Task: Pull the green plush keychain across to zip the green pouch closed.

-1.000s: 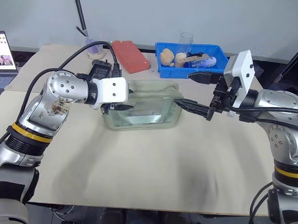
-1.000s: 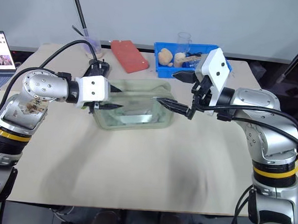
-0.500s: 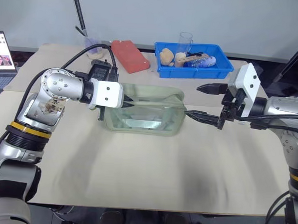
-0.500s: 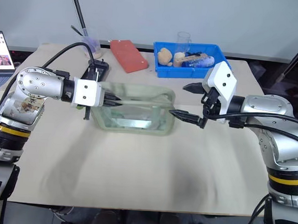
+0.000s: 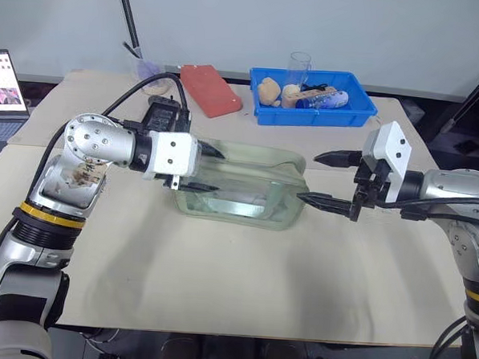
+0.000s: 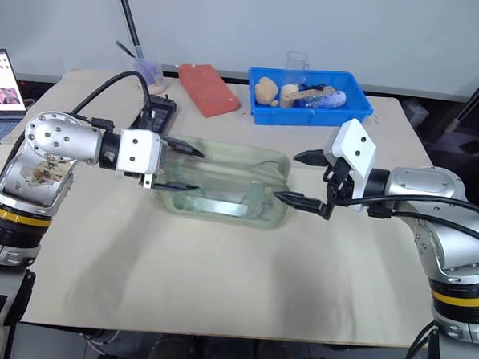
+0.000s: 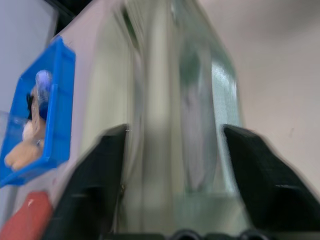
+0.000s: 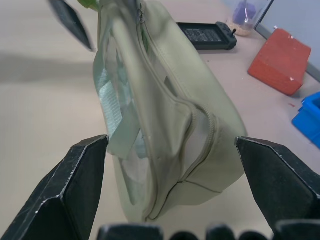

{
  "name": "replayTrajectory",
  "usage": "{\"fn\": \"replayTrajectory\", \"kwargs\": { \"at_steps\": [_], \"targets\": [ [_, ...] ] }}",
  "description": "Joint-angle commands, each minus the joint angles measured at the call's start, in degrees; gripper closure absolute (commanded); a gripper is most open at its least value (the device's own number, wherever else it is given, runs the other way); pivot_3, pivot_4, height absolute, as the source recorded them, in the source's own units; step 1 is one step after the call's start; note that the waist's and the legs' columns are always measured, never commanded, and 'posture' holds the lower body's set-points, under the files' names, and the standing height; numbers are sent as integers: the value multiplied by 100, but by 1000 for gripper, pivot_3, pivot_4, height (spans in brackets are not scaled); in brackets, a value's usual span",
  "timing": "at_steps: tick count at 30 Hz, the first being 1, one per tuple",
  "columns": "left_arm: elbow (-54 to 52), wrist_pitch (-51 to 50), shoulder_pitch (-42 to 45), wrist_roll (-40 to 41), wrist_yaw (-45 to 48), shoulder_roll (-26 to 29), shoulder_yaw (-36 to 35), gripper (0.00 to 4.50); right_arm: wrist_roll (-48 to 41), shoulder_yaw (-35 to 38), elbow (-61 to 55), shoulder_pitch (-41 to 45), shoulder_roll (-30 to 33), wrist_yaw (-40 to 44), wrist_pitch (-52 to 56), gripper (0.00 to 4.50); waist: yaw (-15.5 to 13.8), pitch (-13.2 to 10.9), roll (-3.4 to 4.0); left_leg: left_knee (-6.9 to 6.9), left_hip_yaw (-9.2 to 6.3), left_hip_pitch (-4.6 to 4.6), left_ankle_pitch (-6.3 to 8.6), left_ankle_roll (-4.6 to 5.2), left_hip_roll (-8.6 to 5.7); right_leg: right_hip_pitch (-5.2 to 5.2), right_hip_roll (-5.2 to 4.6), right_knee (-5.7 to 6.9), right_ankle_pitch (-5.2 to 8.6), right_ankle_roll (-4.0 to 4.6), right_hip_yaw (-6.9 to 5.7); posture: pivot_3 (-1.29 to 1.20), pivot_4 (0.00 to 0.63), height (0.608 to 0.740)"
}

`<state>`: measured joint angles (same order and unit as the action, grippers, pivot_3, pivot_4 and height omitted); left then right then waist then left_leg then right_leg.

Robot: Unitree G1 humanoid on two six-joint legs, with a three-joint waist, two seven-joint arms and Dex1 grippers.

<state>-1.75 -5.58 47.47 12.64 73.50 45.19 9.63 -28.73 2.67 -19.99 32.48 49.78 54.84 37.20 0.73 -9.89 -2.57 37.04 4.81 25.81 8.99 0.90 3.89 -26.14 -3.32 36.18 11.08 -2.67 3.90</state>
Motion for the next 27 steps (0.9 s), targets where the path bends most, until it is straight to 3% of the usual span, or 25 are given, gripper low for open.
{"fn": "replayTrajectory", "kwargs": {
  "at_steps": [1, 5, 12, 15, 19, 22, 27],
  "targets": [
    [-888, -1646, 231, 1394, -37, -45, -497, 88, 113, -41, 43, 2, -104, -36, -226, 0, 2, 0, 0, 2, -2, 0, 0, 0, 0, 0, 0, 1, 0, -1, 0, 0, 150, 740],
    [-1571, -2702, 174, 2160, 118, 214, -581, 0, 222, -166, 243, 38, -395, -150, -303, 1230, 18, 1, 1, 3, -7, -2, 0, 0, 0, 2, 4, 3, 4, -8, 0, 0, 150, 740],
    [-1725, -2928, 53, 2165, -83, 402, -711, 0, 351, -292, 356, -46, -448, 27, -465, 3562, 6, 0, 1, 3, -10, -9, -1, 0, 1, 6, 8, 7, 6, -7, 0, 0, 150, 740],
    [-1496, -3234, 52, 2231, -353, 604, -1100, 0, 357, -283, 424, -28, -428, 91, -526, 4487, 5, 0, 1, 5, -10, -8, -1, 0, 1, 7, 8, 7, 6, -7, 0, 0, 150, 740],
    [-901, -3720, -68, 2389, -858, 878, -1909, 0, 395, -318, 444, -61, -433, 158, -653, 4487, 22, 0, 1, 2, -10, -14, 0, 0, 3, 6, 10, 8, 7, -8, 0, 0, 150, 740],
    [-398, -3729, -738, 2290, -1064, 1156, -2660, 0, 449, -359, 474, -8, -440, 207, -720, 4487, 46, 1, 2, -3, -5, -21, 0, 0, 4, 7, 8, 9, 8, -9, 0, 0, 150, 740],
    [-749, -3641, -1911, 2374, -1200, 1195, -3104, 0, 491, -372, 556, 51, -432, 325, -785, 4487, 13, 1, 0, -7, 1, -22, 0, -1, 7, 6, 6, 4, 6, 7, 0, 0, 150, 740]
  ]
}}
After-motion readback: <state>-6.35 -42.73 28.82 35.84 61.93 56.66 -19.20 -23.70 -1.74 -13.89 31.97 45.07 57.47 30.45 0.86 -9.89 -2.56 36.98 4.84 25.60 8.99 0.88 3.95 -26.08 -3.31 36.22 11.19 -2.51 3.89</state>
